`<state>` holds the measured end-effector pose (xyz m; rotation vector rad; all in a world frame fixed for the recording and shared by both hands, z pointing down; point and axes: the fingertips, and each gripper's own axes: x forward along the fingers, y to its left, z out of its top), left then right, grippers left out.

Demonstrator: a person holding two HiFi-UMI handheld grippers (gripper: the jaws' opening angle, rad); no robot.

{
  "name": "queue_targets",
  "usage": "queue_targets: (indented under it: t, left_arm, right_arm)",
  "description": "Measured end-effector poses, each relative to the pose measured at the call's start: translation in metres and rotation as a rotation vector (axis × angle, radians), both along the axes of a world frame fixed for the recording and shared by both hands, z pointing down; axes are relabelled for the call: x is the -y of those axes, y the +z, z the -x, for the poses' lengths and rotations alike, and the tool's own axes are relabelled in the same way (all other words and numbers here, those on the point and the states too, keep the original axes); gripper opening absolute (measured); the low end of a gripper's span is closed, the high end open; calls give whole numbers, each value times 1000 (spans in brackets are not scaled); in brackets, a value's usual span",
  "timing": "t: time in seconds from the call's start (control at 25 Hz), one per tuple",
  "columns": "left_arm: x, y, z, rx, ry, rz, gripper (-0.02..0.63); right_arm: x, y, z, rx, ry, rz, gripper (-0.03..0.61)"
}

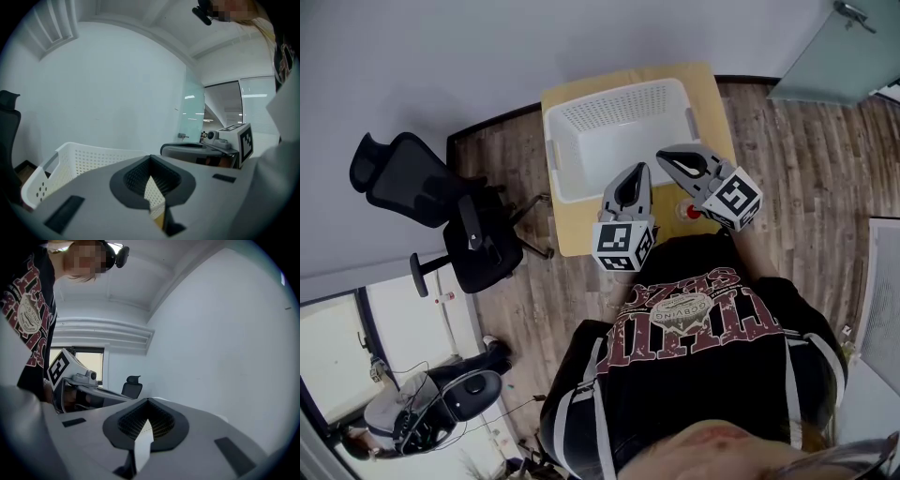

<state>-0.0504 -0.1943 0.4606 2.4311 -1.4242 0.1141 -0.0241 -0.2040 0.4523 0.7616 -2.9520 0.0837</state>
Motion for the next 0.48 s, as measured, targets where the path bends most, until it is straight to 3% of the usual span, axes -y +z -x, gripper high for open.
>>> queue_targets:
  t: [0.48]
  left_arm:
    - [8,7,-6,1,1,12,48]
  right_arm:
    - [5,8,-4,-21,-9,4,17]
